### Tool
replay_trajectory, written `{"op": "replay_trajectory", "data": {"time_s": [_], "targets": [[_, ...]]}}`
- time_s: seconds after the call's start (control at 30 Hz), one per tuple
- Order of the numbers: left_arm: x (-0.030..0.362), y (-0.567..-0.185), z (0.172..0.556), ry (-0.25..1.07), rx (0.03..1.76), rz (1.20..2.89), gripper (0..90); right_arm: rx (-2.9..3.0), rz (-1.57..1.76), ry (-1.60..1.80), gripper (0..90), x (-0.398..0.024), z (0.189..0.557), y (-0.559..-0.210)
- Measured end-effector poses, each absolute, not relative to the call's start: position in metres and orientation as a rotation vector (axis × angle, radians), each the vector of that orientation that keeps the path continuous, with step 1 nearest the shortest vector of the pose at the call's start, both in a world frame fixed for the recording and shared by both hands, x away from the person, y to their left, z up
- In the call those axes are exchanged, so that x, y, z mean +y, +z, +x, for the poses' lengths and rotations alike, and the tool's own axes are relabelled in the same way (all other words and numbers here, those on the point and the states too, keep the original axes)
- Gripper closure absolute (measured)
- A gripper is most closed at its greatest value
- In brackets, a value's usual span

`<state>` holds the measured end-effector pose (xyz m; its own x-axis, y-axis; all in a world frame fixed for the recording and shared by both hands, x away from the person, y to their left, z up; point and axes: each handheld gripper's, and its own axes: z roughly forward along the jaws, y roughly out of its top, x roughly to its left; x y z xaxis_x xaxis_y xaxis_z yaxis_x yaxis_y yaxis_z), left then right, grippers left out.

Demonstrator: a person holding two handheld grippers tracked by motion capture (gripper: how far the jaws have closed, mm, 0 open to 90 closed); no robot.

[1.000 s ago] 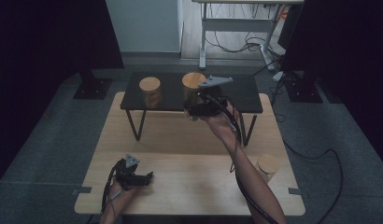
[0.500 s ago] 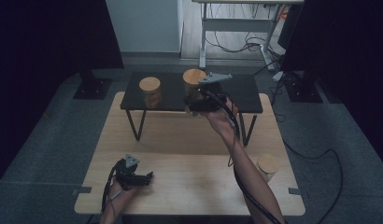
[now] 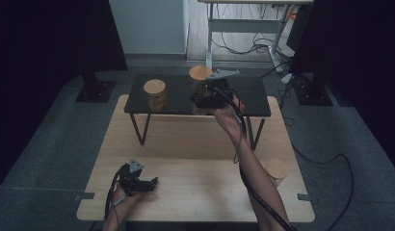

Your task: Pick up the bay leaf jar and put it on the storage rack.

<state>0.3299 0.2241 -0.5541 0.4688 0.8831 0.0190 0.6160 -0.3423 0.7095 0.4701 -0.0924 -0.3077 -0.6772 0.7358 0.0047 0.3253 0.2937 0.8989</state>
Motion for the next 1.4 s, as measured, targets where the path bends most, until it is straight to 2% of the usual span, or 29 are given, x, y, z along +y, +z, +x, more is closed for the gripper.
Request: {"op": "replay_trajectory", "data": {"time_s": [0.63, 0.8, 0.93, 1.4], "targets": [[0.224, -0.554, 0.330, 0.539, 1.238, 2.080, 1.7, 2.161, 0.942, 1.369, 24.2, -0.095, 0.478, -0.309], [0.224, -0.554, 0.330, 0.539, 1.238, 2.080, 1.7, 2.160, 0.935, 1.384, 7.3, -0.095, 0.479, -0.308], [0.224, -0.554, 0.330, 0.539, 1.238, 2.080, 1.7, 2.159, 0.932, 1.367, 3.7, -0.095, 0.479, -0.309], [0.224, -0.554, 0.330, 0.537, 1.238, 2.082, 1.7, 2.166, 0.903, 1.354, 4.6, -0.102, 0.468, -0.315]]}}
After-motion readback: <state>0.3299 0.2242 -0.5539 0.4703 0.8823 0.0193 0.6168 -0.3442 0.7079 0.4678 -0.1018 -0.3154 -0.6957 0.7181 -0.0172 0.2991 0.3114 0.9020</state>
